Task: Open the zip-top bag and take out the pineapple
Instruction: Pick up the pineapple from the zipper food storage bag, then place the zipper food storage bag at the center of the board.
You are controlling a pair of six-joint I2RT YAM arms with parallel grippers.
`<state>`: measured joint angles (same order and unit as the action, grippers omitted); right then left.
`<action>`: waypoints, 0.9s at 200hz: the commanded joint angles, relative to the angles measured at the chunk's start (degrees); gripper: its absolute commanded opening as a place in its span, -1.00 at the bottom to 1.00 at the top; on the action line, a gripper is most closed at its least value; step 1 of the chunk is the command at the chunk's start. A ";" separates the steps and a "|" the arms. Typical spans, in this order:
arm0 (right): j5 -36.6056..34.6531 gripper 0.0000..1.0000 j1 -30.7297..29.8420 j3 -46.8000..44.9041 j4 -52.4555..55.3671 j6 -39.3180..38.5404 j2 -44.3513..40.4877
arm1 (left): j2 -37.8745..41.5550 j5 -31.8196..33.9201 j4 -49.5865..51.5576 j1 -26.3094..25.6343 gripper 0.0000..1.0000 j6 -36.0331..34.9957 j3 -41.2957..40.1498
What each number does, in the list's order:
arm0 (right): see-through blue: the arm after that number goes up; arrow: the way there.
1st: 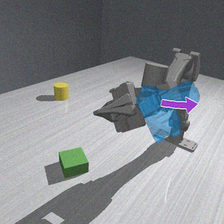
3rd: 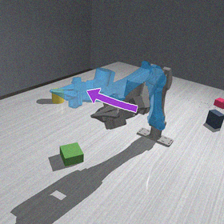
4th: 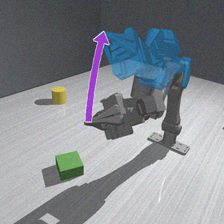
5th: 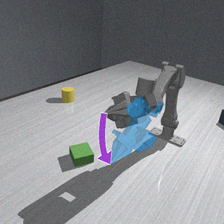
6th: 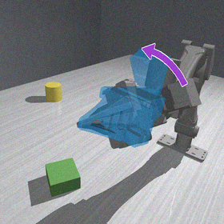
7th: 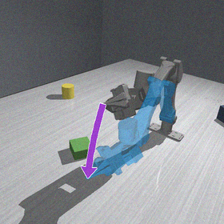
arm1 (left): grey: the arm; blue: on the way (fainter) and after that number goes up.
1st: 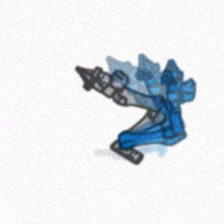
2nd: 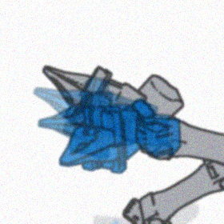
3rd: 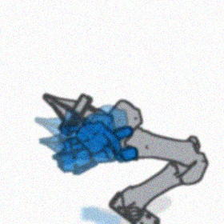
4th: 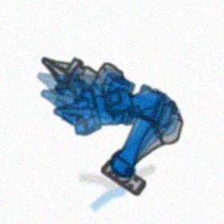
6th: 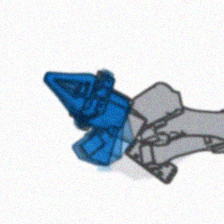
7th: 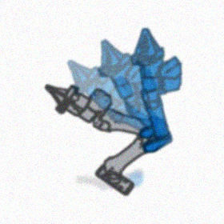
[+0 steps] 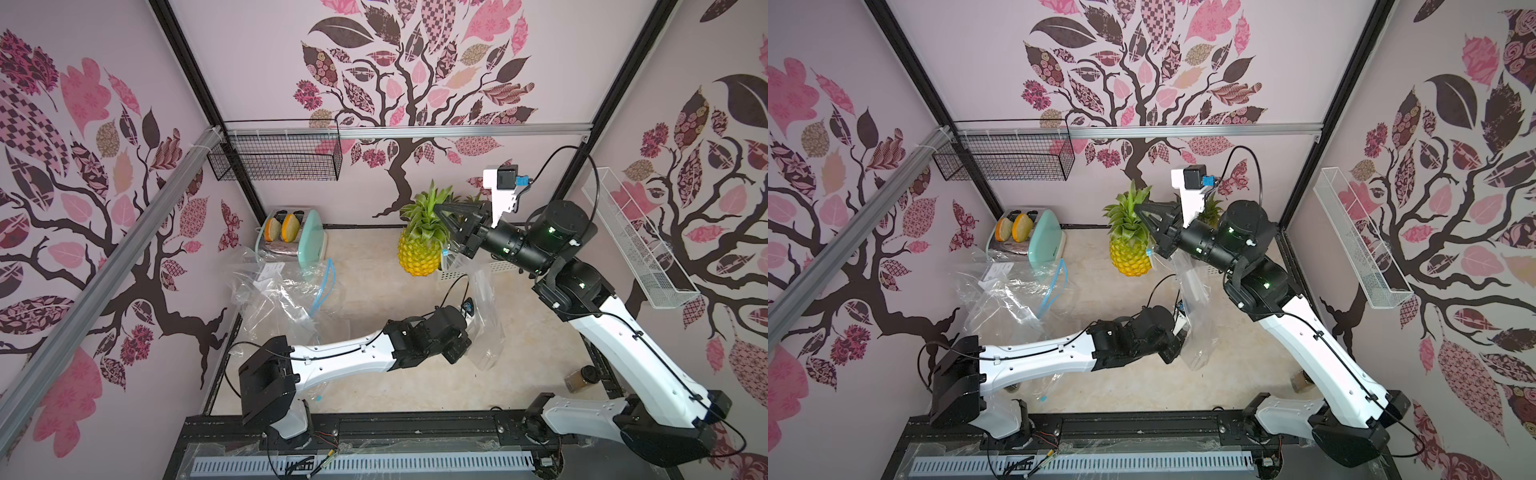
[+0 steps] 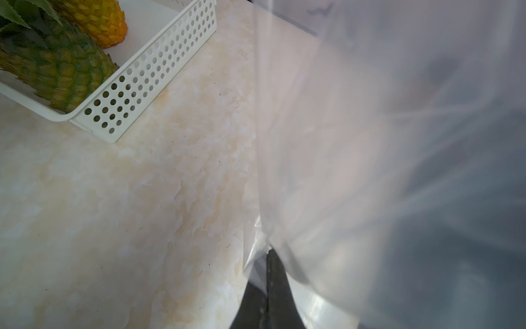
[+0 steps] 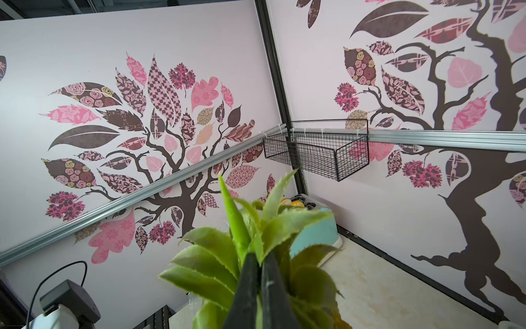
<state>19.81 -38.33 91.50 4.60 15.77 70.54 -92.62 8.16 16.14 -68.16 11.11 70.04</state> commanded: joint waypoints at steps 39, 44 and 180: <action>6.38 -1.00 -0.12 3.76 -9.19 3.60 -0.77 | -10.90 8.61 8.43 2.14 -1.00 -7.83 10.22; 6.75 -1.00 -0.11 3.91 -9.13 3.72 -0.67 | -11.35 8.66 8.43 2.74 -1.00 -7.65 10.80; -11.14 -1.00 -0.14 9.03 9.70 -13.82 -3.49 | -6.08 14.07 19.92 34.44 -1.00 -2.84 7.06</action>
<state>16.16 -38.33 97.51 13.54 7.94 68.36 -100.68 22.31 36.23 -36.14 10.04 77.43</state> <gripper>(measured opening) 0.047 0.047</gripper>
